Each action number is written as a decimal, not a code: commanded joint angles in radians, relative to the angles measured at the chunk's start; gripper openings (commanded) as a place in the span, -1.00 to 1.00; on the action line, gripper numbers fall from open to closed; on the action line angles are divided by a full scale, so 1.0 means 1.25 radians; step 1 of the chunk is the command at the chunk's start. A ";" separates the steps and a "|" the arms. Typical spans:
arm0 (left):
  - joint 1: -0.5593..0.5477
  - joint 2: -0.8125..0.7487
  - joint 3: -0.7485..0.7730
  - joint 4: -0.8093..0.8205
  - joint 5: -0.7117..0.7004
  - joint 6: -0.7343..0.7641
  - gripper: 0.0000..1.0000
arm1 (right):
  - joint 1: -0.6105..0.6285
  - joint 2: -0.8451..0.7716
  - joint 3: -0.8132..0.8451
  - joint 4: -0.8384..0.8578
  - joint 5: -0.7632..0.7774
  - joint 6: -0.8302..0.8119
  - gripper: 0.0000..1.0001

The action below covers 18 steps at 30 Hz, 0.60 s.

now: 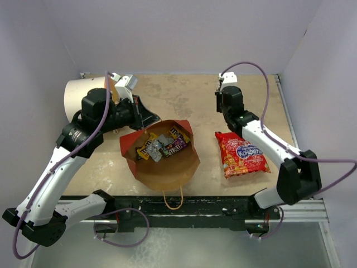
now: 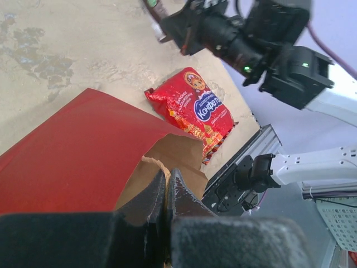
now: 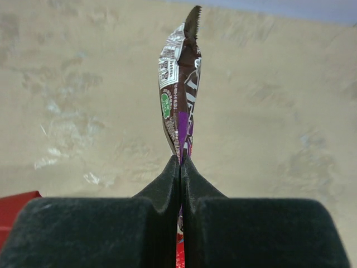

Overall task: Take the snacks out of the paper bag
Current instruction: Place the snack at the center of the board.

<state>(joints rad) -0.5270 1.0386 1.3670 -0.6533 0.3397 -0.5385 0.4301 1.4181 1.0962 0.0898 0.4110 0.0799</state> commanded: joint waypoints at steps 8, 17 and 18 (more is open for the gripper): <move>-0.004 -0.007 0.028 0.048 0.016 -0.001 -1.00 | -0.052 0.125 -0.043 0.015 -0.087 0.126 -1.00; -0.004 -0.004 0.018 0.071 0.029 0.007 -1.00 | -0.052 0.197 -0.080 0.060 -0.064 0.097 -1.00; -0.004 -0.005 0.017 0.072 0.030 0.008 -1.00 | -0.053 0.207 -0.079 0.052 -0.060 0.091 -1.00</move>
<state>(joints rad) -0.5270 1.0405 1.3670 -0.6430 0.3588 -0.5377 0.3618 1.6642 0.9630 0.1040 0.3195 0.2089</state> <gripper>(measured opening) 0.010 0.005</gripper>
